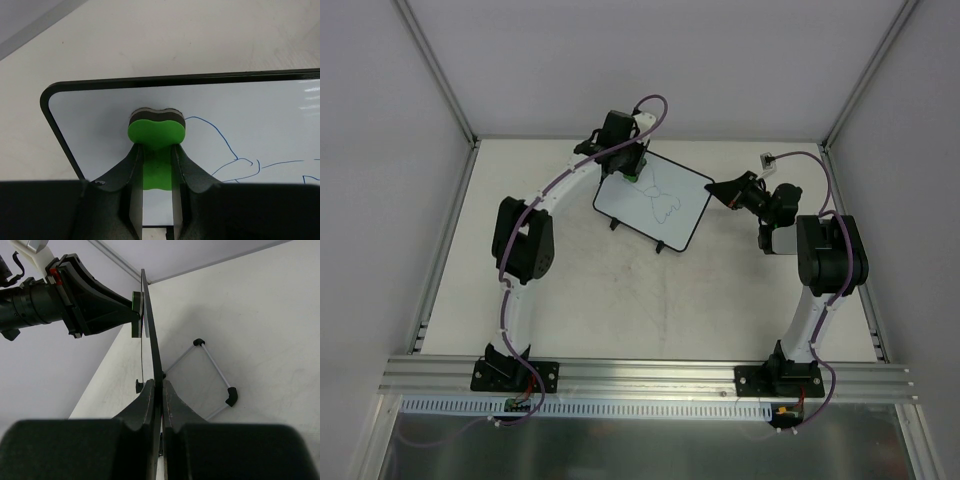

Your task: Erase the whiteboard

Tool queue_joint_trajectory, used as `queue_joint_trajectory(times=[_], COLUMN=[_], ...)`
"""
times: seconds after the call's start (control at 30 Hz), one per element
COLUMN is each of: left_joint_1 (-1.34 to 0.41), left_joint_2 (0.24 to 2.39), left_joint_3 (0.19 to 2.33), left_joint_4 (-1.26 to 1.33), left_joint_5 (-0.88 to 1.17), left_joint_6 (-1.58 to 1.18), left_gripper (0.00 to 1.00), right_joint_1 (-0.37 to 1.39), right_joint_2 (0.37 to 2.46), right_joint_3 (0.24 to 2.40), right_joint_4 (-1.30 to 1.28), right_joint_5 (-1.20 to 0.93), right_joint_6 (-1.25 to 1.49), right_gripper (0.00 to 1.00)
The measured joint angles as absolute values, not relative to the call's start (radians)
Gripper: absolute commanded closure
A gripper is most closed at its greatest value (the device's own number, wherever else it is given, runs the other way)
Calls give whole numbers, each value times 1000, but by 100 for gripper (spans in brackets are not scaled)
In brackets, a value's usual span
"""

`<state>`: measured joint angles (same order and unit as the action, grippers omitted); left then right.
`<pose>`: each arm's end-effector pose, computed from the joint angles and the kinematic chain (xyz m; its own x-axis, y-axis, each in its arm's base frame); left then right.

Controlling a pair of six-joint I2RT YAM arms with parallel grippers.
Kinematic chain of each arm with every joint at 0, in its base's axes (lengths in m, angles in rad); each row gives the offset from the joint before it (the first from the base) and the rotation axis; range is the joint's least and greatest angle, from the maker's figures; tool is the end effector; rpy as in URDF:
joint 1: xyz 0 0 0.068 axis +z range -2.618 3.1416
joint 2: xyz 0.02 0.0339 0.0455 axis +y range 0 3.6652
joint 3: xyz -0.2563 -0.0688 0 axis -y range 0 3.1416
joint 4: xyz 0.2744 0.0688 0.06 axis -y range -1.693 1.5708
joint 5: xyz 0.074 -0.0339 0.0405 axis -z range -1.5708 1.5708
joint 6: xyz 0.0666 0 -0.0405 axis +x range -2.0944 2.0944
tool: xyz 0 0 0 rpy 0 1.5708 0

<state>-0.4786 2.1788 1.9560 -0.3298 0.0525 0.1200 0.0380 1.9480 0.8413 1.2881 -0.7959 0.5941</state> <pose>0.5016 -0.2642 0.2480 -0.4028 0.3437 -0.8483 0.5517 0.8307 0.0745 0.4074 0.0631 0.1550 -0.2586 0.3821 -0.8872 -0.7049 0.5534 0.4438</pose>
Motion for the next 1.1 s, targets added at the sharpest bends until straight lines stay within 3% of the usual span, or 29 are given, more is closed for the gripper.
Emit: queue_joint_trajectory(times=[0.73, 1.1], left_joint_1=[-442, -405], left_joint_2=[2006, 1995], left_joint_3=[1534, 1504], left_joint_4=[-221, -217], left_joint_5=[65, 108], left_joint_6=[58, 28], left_gripper=[100, 100], right_joint_1=[38, 41], right_joint_2=[1948, 1948], right_joint_3=[841, 841], right_joint_4=[1290, 1297], right_joint_5=[-797, -798], right_joint_6=[594, 593], right_gripper=[100, 100])
